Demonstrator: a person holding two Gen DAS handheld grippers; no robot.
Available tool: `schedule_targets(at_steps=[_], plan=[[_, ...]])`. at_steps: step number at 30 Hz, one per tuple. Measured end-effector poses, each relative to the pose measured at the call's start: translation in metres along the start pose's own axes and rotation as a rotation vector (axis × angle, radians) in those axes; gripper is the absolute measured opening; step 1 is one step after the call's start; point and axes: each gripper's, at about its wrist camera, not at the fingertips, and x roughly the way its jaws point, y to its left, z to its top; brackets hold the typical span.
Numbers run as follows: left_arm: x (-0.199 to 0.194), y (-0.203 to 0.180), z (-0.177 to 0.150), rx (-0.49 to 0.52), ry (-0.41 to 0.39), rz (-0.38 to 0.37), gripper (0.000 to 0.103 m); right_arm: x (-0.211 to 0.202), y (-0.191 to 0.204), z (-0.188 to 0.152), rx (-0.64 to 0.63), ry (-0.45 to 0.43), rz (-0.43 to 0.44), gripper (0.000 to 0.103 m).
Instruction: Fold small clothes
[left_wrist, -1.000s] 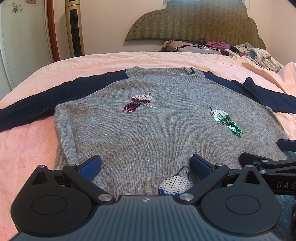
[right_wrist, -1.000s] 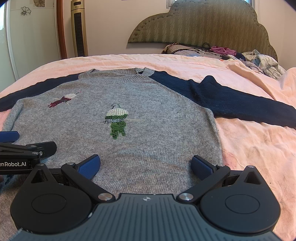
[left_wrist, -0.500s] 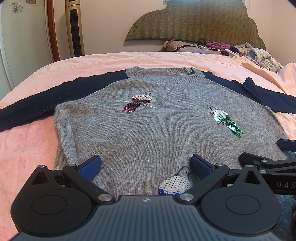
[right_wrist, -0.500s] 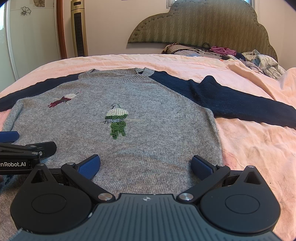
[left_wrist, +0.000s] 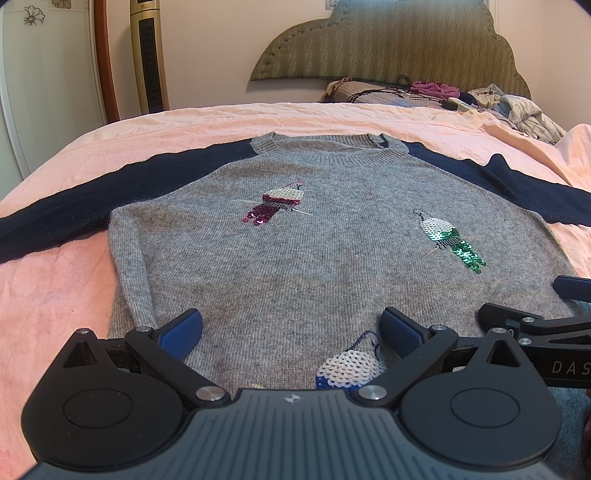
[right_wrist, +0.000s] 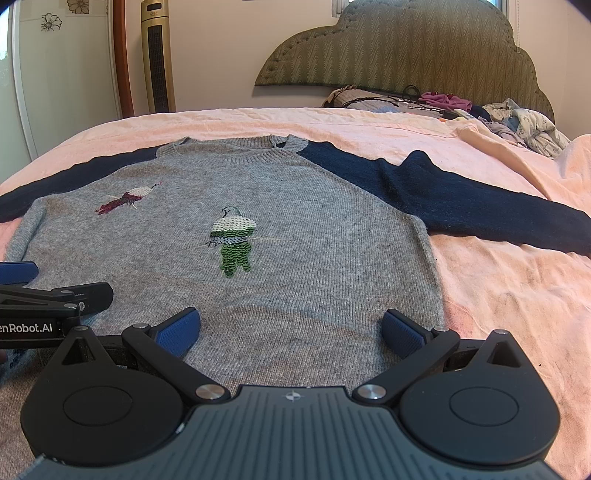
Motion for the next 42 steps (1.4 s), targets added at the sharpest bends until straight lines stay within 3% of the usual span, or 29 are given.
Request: schedule_targets(at_steps=[33, 42], plan=[[0.000, 0.000, 0.000, 0.000, 0.000, 0.000, 0.103, -0.002, -0.003, 0.000, 0.001, 0.004, 0.018, 0.103], [0.000, 0.000, 0.000, -0.001, -0.001, -0.001, 0.103, -0.060, -0.041, -0.041, -0.114, 0.041, 0.133, 0.103]])
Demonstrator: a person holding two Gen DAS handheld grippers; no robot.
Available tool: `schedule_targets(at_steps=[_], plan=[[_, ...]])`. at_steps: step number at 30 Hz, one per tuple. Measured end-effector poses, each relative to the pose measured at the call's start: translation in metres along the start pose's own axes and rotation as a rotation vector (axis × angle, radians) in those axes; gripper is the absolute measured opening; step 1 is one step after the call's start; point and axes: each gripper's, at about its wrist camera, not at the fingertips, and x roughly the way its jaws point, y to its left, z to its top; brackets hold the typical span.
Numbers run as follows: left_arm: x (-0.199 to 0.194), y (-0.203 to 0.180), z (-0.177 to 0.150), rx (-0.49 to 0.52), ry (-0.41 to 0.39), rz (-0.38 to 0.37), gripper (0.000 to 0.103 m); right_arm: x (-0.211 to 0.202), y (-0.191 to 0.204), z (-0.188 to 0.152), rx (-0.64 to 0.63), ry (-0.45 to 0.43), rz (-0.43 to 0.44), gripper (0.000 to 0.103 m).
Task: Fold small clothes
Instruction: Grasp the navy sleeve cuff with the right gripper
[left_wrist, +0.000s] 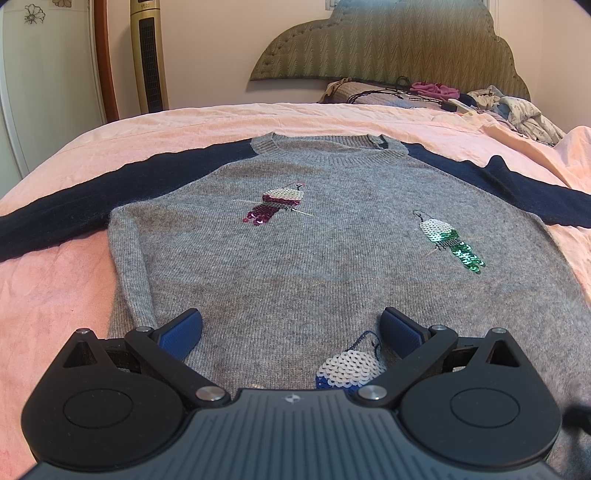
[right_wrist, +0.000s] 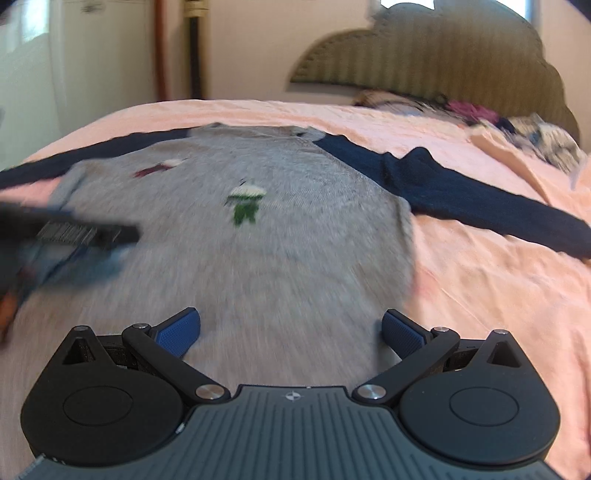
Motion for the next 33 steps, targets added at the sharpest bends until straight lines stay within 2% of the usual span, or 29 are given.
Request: schedule_targets(at_steps=[2, 3, 7, 9, 11, 14, 15, 16, 17, 20, 21, 23, 24, 26, 28, 31, 33], plan=[[0.000, 0.000, 0.000, 0.000, 0.000, 0.000, 0.103, -0.021, -0.029, -0.005, 0.064, 0.030, 0.132, 0.103], [0.000, 0.000, 0.000, 0.000, 0.000, 0.000, 0.103, -0.033, -0.049, -0.004, 0.132, 0.008, 0.166, 0.103], [-0.001, 0.000, 0.000, 0.003, 0.001, 0.002, 0.103, -0.062, -0.161, 0.020, 0.529, -0.182, 0.104, 0.103], [-0.001, 0.000, 0.000, 0.002, 0.001, 0.001, 0.103, -0.064, -0.222, 0.025, 0.724, -0.300, 0.093, 0.103], [-0.001, 0.000, 0.000, 0.003, 0.001, 0.002, 0.103, -0.053, -0.278, 0.024, 0.912, -0.365, 0.062, 0.103], [-0.001, 0.000, 0.000, 0.002, 0.001, 0.002, 0.103, -0.023, -0.342, 0.013, 1.116, -0.338, -0.040, 0.100], [-0.001, 0.000, 0.000, 0.003, 0.001, 0.002, 0.103, -0.013, -0.358, 0.007, 1.180, -0.314, -0.065, 0.096], [-0.001, 0.000, 0.000, 0.003, 0.001, 0.002, 0.103, -0.004, -0.370, 0.001, 1.233, -0.314, -0.067, 0.087], [-0.001, 0.000, 0.000, 0.003, 0.001, 0.002, 0.103, 0.000, -0.378, -0.003, 1.264, -0.342, -0.065, 0.085], [-0.001, 0.000, 0.000, 0.002, 0.001, 0.002, 0.103, 0.009, -0.387, 0.001, 1.260, -0.364, -0.055, 0.085], [-0.001, 0.000, 0.000, 0.002, 0.001, 0.002, 0.103, 0.012, -0.387, 0.007, 1.237, -0.362, -0.066, 0.080], [-0.001, 0.000, 0.000, 0.002, 0.001, 0.001, 0.103, 0.023, -0.383, 0.018, 1.164, -0.304, -0.105, 0.042], [-0.001, 0.000, 0.000, 0.001, 0.001, 0.001, 0.103, 0.029, -0.383, 0.021, 1.151, -0.277, -0.117, 0.014], [-0.001, 0.000, 0.000, 0.002, 0.001, 0.002, 0.103, 0.027, -0.371, 0.026, 1.118, -0.302, -0.134, 0.014], [-0.001, 0.000, 0.000, 0.002, 0.001, 0.002, 0.103, 0.019, -0.350, 0.045, 1.050, -0.324, -0.100, 0.014], [-0.001, 0.001, 0.000, 0.002, 0.001, 0.002, 0.103, 0.010, -0.291, 0.088, 0.934, -0.366, 0.060, 0.014], [-0.001, 0.001, 0.000, 0.002, 0.001, 0.001, 0.103, 0.020, -0.240, 0.124, 0.868, -0.368, 0.232, 0.014]])
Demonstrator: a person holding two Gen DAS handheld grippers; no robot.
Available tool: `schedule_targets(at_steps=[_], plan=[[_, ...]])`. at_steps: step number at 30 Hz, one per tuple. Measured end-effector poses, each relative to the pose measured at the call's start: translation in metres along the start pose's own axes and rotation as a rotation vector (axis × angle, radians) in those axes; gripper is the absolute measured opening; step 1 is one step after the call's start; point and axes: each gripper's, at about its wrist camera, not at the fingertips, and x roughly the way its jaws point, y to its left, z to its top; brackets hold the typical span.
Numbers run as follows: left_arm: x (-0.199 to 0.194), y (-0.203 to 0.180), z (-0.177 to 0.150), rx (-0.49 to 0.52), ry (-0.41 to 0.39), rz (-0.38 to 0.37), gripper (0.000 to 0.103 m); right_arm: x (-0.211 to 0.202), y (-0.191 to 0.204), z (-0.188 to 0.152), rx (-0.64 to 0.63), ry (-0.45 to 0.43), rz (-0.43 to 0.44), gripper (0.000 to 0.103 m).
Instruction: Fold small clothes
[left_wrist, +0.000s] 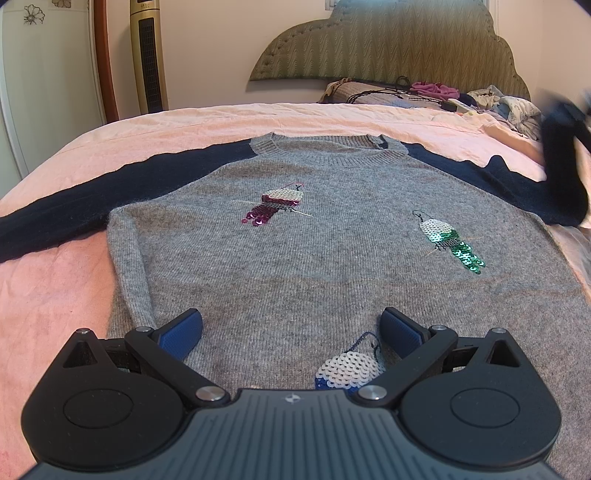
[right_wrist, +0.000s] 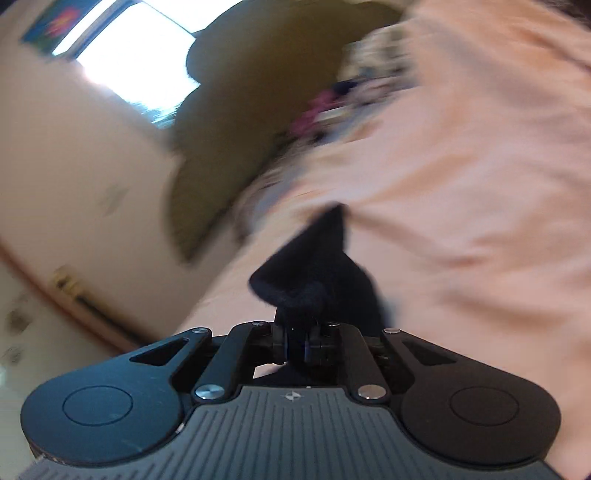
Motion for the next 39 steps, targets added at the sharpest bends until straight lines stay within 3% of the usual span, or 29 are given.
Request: schedule_targets(at_steps=[3, 5, 6, 7, 9, 12, 15, 19, 20, 22, 26, 29, 30, 31, 33, 36, 39], plan=[[-0.004, 0.001, 0.001, 0.000, 0.000, 0.000, 0.103, 0.053, 0.078, -0.050, -0.049, 0.168, 0.186, 0.014], [-0.005, 0.001, 0.001, 0.000, 0.000, -0.001, 0.103, 0.092, 0.116, -0.090, -0.075, 0.275, 0.240, 0.015], [-0.003, 0.000, 0.001, -0.001, -0.001, -0.002, 0.103, 0.108, 0.129, -0.111, -0.088, 0.316, 0.245, 0.020], [-0.003, -0.001, 0.001, -0.002, -0.001, -0.005, 0.103, 0.121, 0.137, -0.129, -0.092, 0.354, 0.245, 0.046], [-0.003, -0.001, 0.001, -0.003, -0.002, -0.010, 0.103, 0.128, 0.141, -0.154, -0.054, 0.385, 0.211, 0.082], [-0.003, -0.001, 0.001, -0.002, 0.001, -0.013, 0.103, 0.103, 0.114, -0.153, -0.003, 0.317, 0.244, 0.080], [-0.006, 0.005, 0.011, -0.024, 0.025, -0.040, 0.103, 0.066, 0.081, -0.146, 0.008, 0.259, 0.202, 0.079], [-0.004, 0.039, 0.051, -0.322, -0.022, -0.240, 0.103, 0.026, 0.038, -0.148, -0.056, 0.191, 0.141, 0.078], [0.004, 0.044, 0.062, -0.389, -0.015, -0.292, 0.103, 0.021, 0.027, -0.151, -0.039, 0.176, 0.172, 0.075], [0.029, 0.048, 0.083, -0.465, 0.020, -0.350, 0.103, 0.017, 0.022, -0.148, -0.004, 0.157, 0.211, 0.081], [0.088, 0.040, 0.102, -0.539, 0.173, -0.342, 0.103, 0.026, 0.030, -0.150, -0.065, 0.175, 0.221, 0.090], [0.097, 0.025, 0.106, -0.493, 0.120, -0.277, 0.102, 0.026, 0.030, -0.150, -0.064, 0.174, 0.244, 0.094], [0.098, 0.019, 0.109, -0.468, 0.106, -0.251, 0.099, 0.024, 0.027, -0.149, -0.049, 0.168, 0.254, 0.094], [0.098, 0.013, 0.111, -0.433, 0.092, -0.224, 0.061, 0.024, 0.024, -0.148, -0.033, 0.161, 0.265, 0.094], [0.108, 0.003, 0.116, -0.363, 0.133, -0.163, 0.008, 0.025, 0.021, -0.150, -0.018, 0.154, 0.278, 0.094], [0.102, 0.001, 0.121, -0.326, 0.112, -0.151, 0.006, 0.026, 0.022, -0.149, -0.020, 0.155, 0.278, 0.094], [0.062, 0.013, 0.122, -0.300, -0.021, -0.117, 0.006, 0.025, 0.021, -0.150, -0.021, 0.153, 0.282, 0.094]])
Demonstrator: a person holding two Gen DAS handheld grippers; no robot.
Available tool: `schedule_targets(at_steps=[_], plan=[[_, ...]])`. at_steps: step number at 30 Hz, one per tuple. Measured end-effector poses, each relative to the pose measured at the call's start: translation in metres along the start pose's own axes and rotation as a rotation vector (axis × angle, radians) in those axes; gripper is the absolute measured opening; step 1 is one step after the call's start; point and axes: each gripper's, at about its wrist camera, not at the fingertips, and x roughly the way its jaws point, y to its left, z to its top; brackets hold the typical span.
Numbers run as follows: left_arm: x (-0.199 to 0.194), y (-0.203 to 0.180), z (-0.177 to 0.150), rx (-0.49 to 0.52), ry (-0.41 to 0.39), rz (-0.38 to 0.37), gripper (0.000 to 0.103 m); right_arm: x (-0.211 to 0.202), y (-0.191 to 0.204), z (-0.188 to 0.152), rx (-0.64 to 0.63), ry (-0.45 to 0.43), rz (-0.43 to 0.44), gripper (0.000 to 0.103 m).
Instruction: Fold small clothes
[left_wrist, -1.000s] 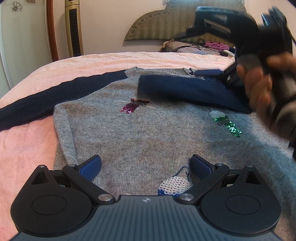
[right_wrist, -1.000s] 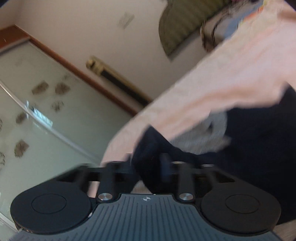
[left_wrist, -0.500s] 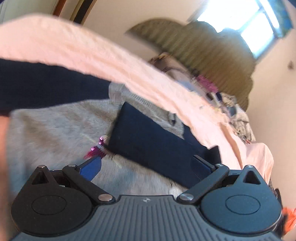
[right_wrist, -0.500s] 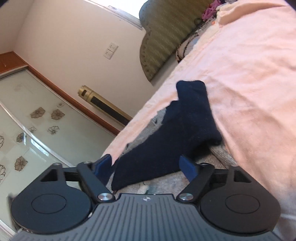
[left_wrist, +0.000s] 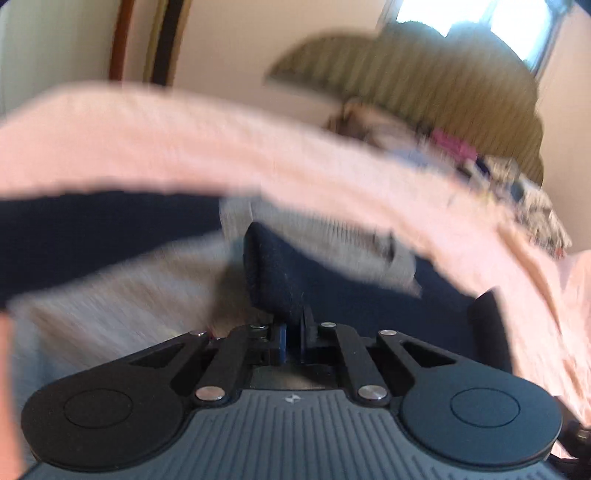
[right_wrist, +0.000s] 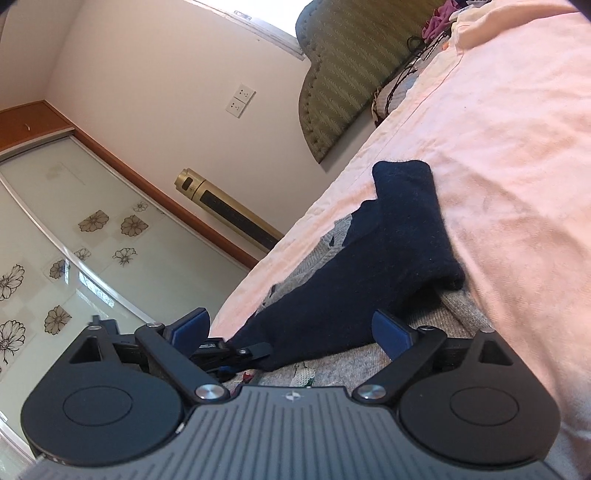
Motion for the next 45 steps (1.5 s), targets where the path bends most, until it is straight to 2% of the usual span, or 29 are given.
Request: schedule_targets(at_steps=[2, 5, 7, 9, 11, 13, 14, 16, 17, 19, 20, 22, 23, 24, 25, 26, 29, 32, 35, 36, 37, 38, 40, 43, 45], plan=[[-0.015, 0.017, -0.001, -0.021, -0.036, 0.045, 0.006, -0.001, 0.000, 0.000, 0.000, 0.000, 0.000, 0.094], [0.001, 0.035, -0.024, 0.051, 0.059, 0.137, 0.006, 0.002, 0.003, -0.001, -0.023, 0.010, -0.007, 0.095], [-0.007, 0.039, -0.036, 0.085, 0.008, 0.143, 0.007, 0.005, 0.008, -0.002, -0.056, 0.029, -0.020, 0.097], [-0.018, 0.038, -0.038, 0.103, 0.005, 0.154, 0.011, 0.005, 0.018, -0.004, -0.109, 0.053, -0.040, 0.097], [-0.037, 0.040, -0.039, 0.105, -0.027, 0.195, 0.018, 0.005, 0.034, -0.003, -0.174, 0.093, -0.040, 0.098], [-0.055, 0.041, -0.039, 0.110, -0.113, 0.233, 0.034, -0.001, 0.051, 0.005, -0.216, 0.094, -0.006, 0.100], [-0.060, 0.040, -0.036, 0.123, -0.162, 0.228, 0.039, -0.001, 0.060, 0.011, -0.244, 0.083, -0.004, 0.102], [-0.059, 0.035, -0.029, 0.129, -0.219, 0.184, 0.074, 0.008, 0.074, 0.029, -0.286, 0.077, -0.032, 0.103], [-0.052, 0.032, -0.026, 0.121, -0.215, 0.152, 0.077, 0.018, 0.079, 0.038, -0.288, 0.087, -0.038, 0.103], [-0.028, 0.028, -0.021, 0.117, -0.135, 0.086, 0.077, 0.047, 0.080, 0.052, -0.291, 0.140, -0.079, 0.103], [-0.015, 0.026, -0.021, 0.108, -0.089, 0.077, 0.077, 0.064, 0.076, 0.057, -0.287, 0.171, -0.120, 0.103], [0.009, 0.025, -0.025, 0.104, -0.020, 0.046, 0.077, 0.097, 0.057, 0.057, -0.280, 0.226, -0.228, 0.103], [0.016, 0.024, -0.029, 0.138, -0.011, 0.050, 0.079, 0.110, 0.045, 0.054, -0.304, 0.253, -0.291, 0.102], [0.018, 0.022, -0.037, 0.208, -0.039, 0.057, 0.085, 0.119, 0.034, 0.050, -0.350, 0.273, -0.361, 0.100], [0.021, 0.022, -0.042, 0.256, -0.041, 0.050, 0.089, 0.115, 0.031, 0.042, -0.464, 0.225, -0.366, 0.099], [0.019, 0.024, -0.044, 0.262, -0.044, 0.034, 0.090, 0.113, 0.026, 0.040, -0.499, 0.220, -0.371, 0.099], [0.013, 0.031, -0.045, 0.230, -0.050, 0.009, 0.090, 0.106, 0.015, 0.050, -0.426, 0.200, -0.315, 0.100], [-0.008, 0.041, -0.048, 0.170, -0.089, 0.012, 0.090, 0.113, 0.027, 0.042, -0.523, 0.226, -0.373, 0.101], [-0.040, 0.074, -0.060, 0.027, -0.099, -0.015, 0.093, 0.118, 0.044, 0.034, -0.604, 0.254, -0.438, 0.100], [-0.047, 0.084, -0.066, -0.019, -0.088, -0.025, 0.094, 0.122, 0.055, 0.033, -0.610, 0.272, -0.455, 0.097], [-0.051, 0.093, -0.071, -0.055, -0.074, -0.019, 0.094, 0.126, 0.068, 0.031, -0.604, 0.293, -0.426, 0.093], [-0.058, 0.098, -0.074, -0.072, -0.090, -0.012, 0.094, 0.132, 0.086, 0.028, -0.610, 0.306, -0.356, 0.093], [-0.083, 0.109, -0.079, -0.158, -0.155, 0.013, 0.094, 0.147, 0.141, 0.009, -0.706, 0.317, -0.214, 0.093], [-0.130, 0.144, -0.092, -0.318, -0.298, 0.045, 0.094, 0.183, 0.223, -0.040, -0.878, 0.383, -0.009, 0.100], [-0.156, 0.175, -0.108, -0.418, -0.366, 0.121, 0.094, 0.212, 0.263, -0.081, -0.946, 0.444, 0.104, 0.099]])
